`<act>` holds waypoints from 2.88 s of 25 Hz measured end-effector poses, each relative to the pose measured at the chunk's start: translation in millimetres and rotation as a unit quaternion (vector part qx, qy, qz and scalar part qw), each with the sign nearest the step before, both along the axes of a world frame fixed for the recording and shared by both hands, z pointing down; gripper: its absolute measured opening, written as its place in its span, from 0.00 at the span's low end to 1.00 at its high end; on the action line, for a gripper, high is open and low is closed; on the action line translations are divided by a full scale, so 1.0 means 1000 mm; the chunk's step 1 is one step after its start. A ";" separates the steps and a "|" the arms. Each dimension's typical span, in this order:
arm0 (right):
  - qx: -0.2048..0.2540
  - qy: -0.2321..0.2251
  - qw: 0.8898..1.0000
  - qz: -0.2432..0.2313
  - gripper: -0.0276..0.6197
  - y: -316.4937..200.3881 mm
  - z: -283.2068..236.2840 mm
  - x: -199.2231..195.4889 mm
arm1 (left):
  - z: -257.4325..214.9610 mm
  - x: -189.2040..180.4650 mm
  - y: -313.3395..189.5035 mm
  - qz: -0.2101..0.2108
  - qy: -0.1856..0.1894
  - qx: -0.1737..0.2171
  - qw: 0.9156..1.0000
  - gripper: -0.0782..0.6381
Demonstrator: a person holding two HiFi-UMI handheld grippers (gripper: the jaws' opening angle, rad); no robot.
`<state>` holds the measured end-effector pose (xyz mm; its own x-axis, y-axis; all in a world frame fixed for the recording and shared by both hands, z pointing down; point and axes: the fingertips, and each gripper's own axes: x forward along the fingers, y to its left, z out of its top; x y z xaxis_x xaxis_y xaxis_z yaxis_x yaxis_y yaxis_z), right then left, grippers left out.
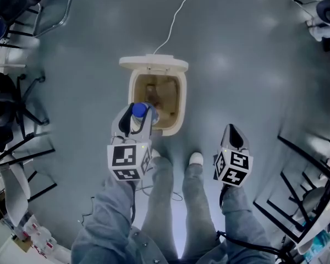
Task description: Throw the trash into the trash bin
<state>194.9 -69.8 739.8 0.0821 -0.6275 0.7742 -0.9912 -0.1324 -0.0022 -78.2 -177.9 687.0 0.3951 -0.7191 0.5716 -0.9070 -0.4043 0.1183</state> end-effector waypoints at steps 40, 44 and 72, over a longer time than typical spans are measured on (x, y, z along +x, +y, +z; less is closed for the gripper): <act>-0.014 -0.004 1.000 -0.018 0.05 -0.011 0.007 -0.008 | 0.028 -0.016 -0.008 -0.048 0.000 -0.031 0.998 0.45; 0.000 -0.008 1.000 -0.027 0.05 -0.021 -0.011 -0.014 | 0.005 -0.021 -0.006 -0.056 0.003 -0.019 0.998 0.44; 0.194 -0.033 0.971 -0.134 0.05 -0.018 -0.404 -0.058 | -0.383 -0.085 0.112 -0.131 0.007 0.152 0.980 0.12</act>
<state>137.1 -87.4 336.3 -0.1657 -0.8648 0.4741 -0.9861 0.1530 -0.0655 -162.8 -65.6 303.9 0.1803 -0.9333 0.3105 -0.9835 -0.1763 0.0411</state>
